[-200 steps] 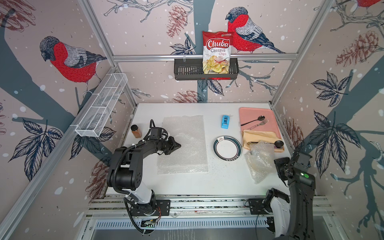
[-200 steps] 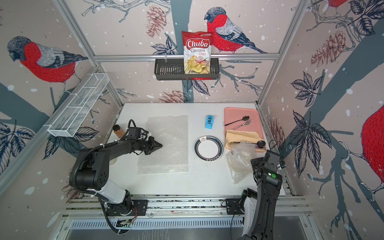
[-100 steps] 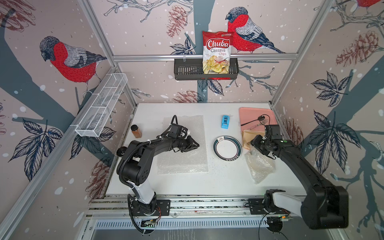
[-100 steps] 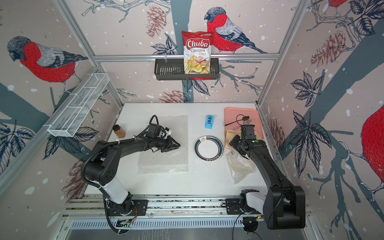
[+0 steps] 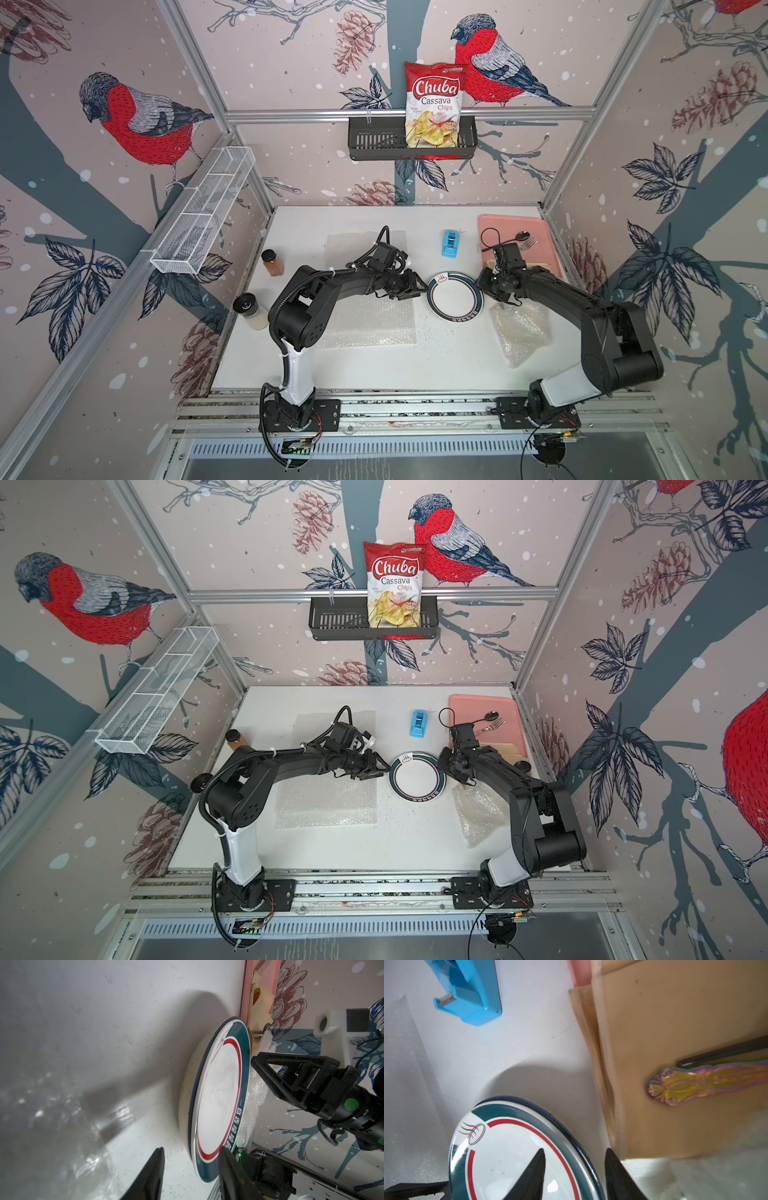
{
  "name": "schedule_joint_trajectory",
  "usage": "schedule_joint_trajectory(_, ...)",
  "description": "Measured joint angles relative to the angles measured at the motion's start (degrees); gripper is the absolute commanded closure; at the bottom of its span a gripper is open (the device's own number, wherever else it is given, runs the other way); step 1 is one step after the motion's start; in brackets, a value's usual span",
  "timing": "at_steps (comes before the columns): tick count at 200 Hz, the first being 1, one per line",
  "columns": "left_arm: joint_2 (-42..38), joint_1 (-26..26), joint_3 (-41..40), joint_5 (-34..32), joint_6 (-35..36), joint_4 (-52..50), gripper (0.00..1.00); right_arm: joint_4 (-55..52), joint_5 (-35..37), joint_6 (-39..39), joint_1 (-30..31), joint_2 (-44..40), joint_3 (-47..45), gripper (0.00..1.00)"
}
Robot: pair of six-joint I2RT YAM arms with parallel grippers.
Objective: Wrap dinner plates in bubble wrap
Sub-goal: Pick up the plate.
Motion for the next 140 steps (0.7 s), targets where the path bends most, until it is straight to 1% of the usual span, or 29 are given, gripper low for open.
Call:
schedule_joint_trajectory(19,1.16,-0.13,1.22,-0.35,0.00,-0.17,0.55,1.36,0.00,0.02,1.01,1.38,-0.09,0.56)
schedule_joint_trajectory(41,2.69,-0.55,2.40,-0.98,0.02,-0.46,0.58,2.69,-0.46,0.02,1.99,2.67,-0.09,0.57)
schedule_joint_trajectory(63,3.58,-1.01,3.04,-1.31,0.00,-1.62,0.67,2.97,-0.72,0.02,2.45,3.21,0.11,0.57)
schedule_joint_trajectory(80,3.80,-1.14,3.48,-1.46,0.02,-2.27,0.80,2.97,-0.79,0.00,2.45,3.21,0.52,0.57)
schedule_joint_trajectory(100,3.74,-1.14,3.82,-2.40,0.96,-3.37,0.90,2.95,-0.63,-0.09,2.43,3.19,0.74,0.57)
schedule_joint_trajectory(140,2.95,-1.16,5.81,-3.98,2.45,-6.47,0.97,2.62,0.31,-0.26,1.84,2.43,0.76,0.57)
